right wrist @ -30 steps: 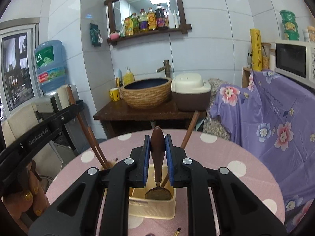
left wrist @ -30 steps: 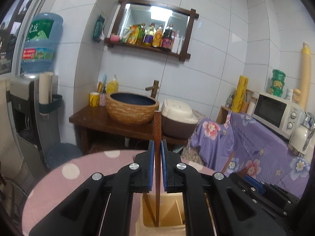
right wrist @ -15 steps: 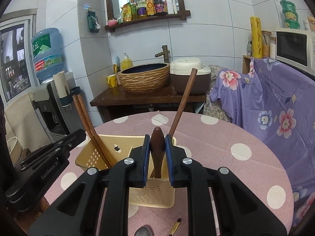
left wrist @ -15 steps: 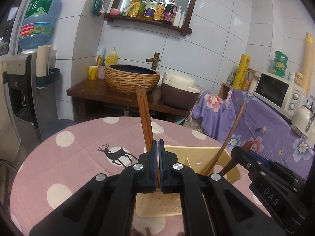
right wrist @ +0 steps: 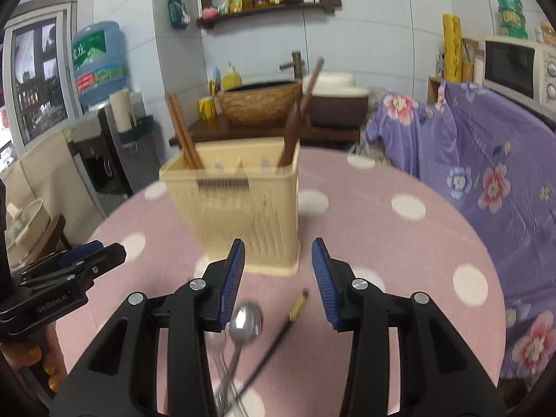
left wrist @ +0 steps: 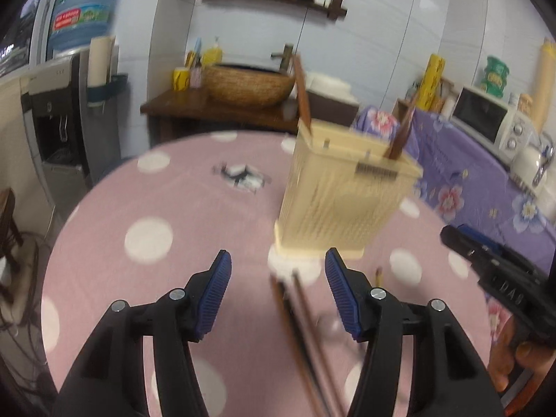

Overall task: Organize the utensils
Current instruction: 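Grasp a metal spoon by its handle with the right tool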

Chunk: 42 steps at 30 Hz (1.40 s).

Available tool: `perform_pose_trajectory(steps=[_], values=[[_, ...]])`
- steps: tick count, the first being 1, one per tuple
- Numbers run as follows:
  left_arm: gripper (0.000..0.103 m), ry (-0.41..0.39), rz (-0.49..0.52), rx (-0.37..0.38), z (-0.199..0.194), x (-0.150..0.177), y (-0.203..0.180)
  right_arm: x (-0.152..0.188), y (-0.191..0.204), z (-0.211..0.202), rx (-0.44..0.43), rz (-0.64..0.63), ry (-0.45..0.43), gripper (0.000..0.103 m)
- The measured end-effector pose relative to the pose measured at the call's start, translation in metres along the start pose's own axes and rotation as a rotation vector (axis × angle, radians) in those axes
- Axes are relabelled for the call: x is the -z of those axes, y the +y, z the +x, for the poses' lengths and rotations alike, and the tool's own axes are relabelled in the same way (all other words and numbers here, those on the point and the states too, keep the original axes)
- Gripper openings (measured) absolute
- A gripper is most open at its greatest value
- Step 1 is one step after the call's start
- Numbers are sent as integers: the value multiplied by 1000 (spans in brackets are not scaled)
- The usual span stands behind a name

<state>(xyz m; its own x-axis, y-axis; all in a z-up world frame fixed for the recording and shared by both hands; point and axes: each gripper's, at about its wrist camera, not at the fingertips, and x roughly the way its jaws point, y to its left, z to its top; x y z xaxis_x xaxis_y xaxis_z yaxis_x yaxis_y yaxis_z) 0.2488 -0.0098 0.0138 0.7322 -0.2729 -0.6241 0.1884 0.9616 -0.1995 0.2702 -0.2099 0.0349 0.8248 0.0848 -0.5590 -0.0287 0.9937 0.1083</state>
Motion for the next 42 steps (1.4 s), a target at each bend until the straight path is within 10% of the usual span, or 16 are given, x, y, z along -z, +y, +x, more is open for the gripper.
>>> perform_pose_trajectory(steps=[12,26,42], values=[[40,190,40,20,17,82,-16,106,-6,-17,66,36,108,41],[33,201,116,-61,25,95,-25,107,-3,-19,44,51,118,42],[33,143,-34,-103,-1,82,24,87,13,3,-38,28,187,42]])
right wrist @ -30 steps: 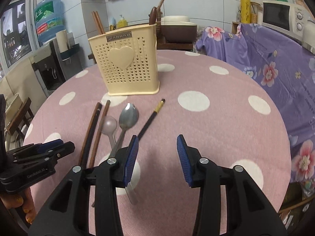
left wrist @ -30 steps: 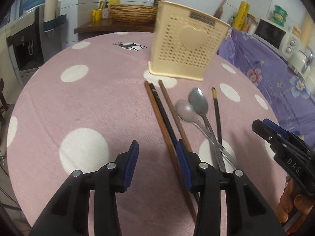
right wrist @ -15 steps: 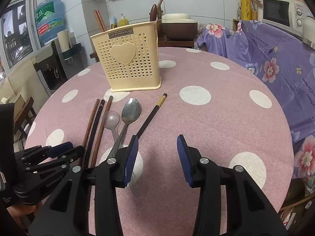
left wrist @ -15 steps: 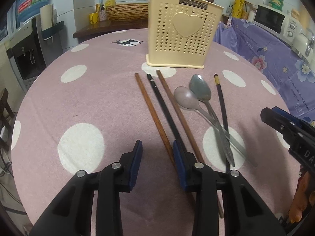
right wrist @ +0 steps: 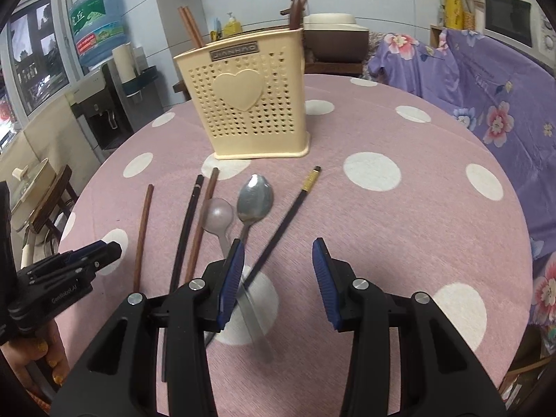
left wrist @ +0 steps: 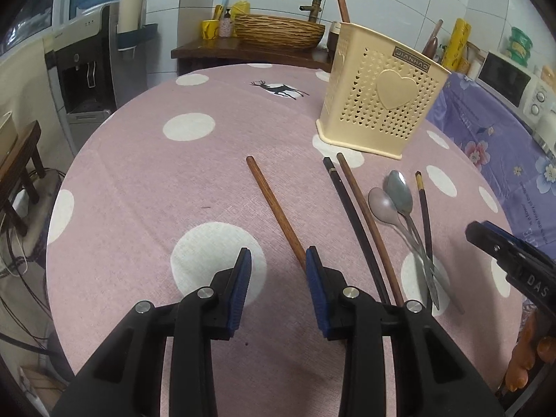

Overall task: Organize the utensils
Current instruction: 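Grasp a metal spoon by its handle with the right tool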

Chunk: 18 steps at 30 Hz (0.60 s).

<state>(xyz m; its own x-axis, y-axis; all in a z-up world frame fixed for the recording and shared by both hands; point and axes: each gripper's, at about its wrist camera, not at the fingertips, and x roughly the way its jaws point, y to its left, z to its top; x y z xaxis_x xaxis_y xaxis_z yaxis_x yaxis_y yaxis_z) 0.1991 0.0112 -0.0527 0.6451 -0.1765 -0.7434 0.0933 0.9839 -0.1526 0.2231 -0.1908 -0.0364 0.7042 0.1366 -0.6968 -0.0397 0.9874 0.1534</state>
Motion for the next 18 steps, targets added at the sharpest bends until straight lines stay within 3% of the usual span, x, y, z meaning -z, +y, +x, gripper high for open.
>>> perform_pose_trajectory(steps=[3,10,18], values=[[33,2,-3,5,1,1,1,-15,9,18,-20,-8,39,42],[33,-17,5,3,-3,1,-1,-55,21,64,24,70,99,42],[33,-18,-8,10,-5,1,8,-64,33,104,106,93,170,46]])
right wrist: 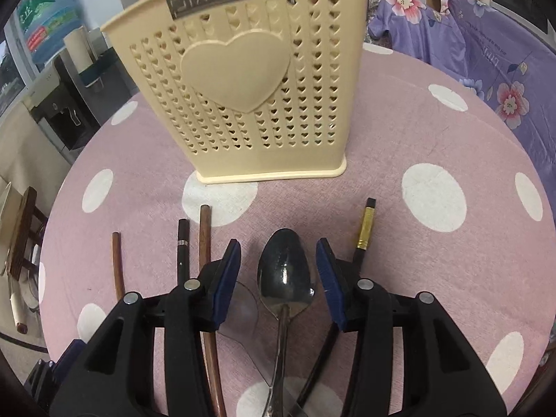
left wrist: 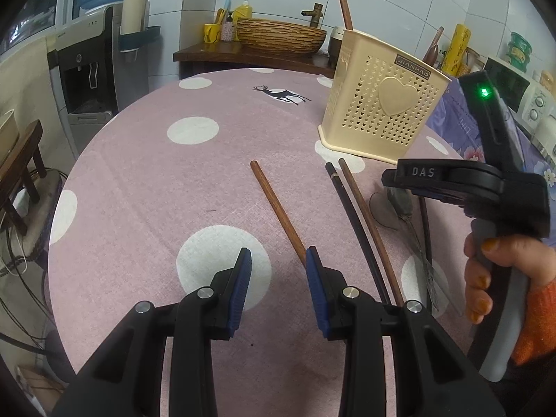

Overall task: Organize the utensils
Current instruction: 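Grasp a metal spoon by its handle with the right tool, then lift the metal spoon with the right tool while the left tool grasps a wooden chopstick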

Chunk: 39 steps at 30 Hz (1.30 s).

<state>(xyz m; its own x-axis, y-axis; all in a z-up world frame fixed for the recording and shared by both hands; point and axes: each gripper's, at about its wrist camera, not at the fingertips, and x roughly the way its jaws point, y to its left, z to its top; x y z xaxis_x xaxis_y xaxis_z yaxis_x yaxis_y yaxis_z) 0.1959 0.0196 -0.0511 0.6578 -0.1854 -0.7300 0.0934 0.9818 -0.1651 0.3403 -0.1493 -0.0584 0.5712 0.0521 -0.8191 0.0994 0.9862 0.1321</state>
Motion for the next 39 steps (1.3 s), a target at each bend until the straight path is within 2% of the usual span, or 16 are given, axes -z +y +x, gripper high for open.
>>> perform_pose_trajectory(steps=[7,9,15,18,23,25,30,34,35,38,39], values=[[33,3,-12,7,2,-3,3,8,6,11,52,-39,9,45],[33,6,-14,10,3,-3,4,9,7,11,61,-54,2,38],[33,8,-10,15,2,-2,2,9,7,11,46,-89,-7,37],[33,9,-7,15,2,-2,0,10,2,-2,15,-81,-28,37],[33,8,-3,18,3,-2,-2,16,-28,-39,-18,-74,-53,37],[33,11,-4,17,5,-2,-3,21,-46,-48,4,-73,-59,37],[33,22,-12,19,10,-3,-3,31,-88,-43,48,-30,-29,37],[33,21,2,9,10,-3,-7,37,-102,-30,33,-5,-4,37],[33,22,3,6,10,-3,-7,39,-102,-29,27,-9,-15,39],[33,23,2,-4,11,-4,-5,41,-99,-28,21,-26,-23,65],[33,24,1,-6,11,-4,-4,42,-99,-29,12,-23,-25,65]])
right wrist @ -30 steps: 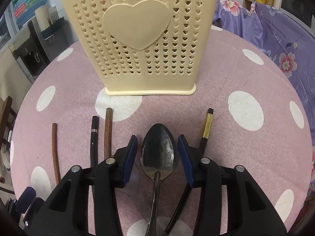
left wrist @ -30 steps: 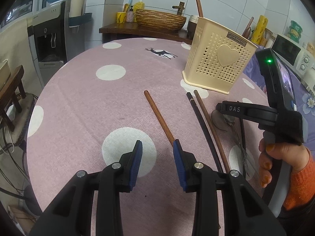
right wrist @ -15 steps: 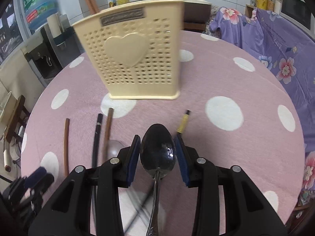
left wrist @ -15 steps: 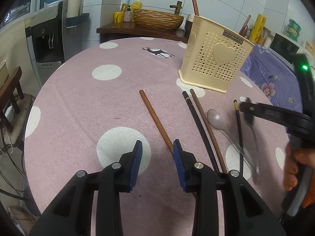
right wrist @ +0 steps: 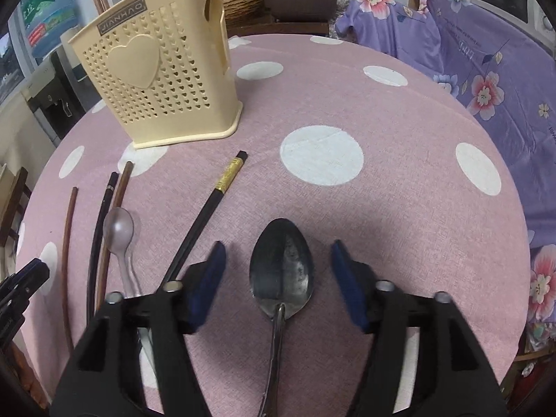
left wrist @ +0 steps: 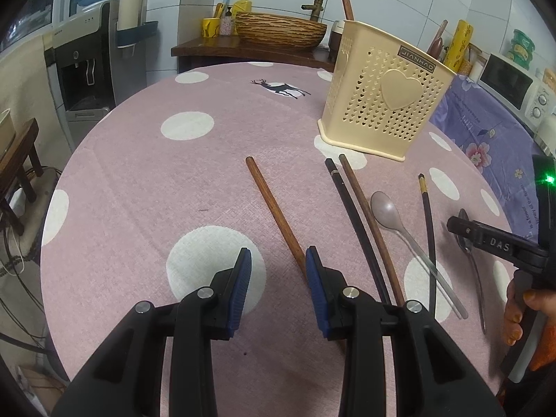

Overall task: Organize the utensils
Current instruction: 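Lift the metal spoon with the right tool while the left tool grasps a wooden chopstick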

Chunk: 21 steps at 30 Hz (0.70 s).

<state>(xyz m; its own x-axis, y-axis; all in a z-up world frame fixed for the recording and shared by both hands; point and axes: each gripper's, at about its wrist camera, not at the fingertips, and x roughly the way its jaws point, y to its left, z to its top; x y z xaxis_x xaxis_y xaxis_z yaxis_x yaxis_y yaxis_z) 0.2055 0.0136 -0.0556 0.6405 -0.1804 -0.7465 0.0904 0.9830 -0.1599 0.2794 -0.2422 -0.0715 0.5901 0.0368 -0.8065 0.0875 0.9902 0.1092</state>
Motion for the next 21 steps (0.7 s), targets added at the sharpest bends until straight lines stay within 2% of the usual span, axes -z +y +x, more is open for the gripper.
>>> perform_pose_trajectory(steps=[5,8,14,16,21], values=[[37,-4,-12,-33,1,-10,9,8,1,-11,25,-55,-14,65],[37,8,-34,-26,9,-21,9,14,3,-12,29,-81,-7,65],[37,61,-21,-55,42,-36,-6,16,-1,-14,20,-49,-18,65],[36,53,-14,-83,48,-39,-10,16,-2,-16,19,-46,-23,65],[25,71,0,-111,56,-49,-13,15,-2,-18,17,-54,-27,65]])
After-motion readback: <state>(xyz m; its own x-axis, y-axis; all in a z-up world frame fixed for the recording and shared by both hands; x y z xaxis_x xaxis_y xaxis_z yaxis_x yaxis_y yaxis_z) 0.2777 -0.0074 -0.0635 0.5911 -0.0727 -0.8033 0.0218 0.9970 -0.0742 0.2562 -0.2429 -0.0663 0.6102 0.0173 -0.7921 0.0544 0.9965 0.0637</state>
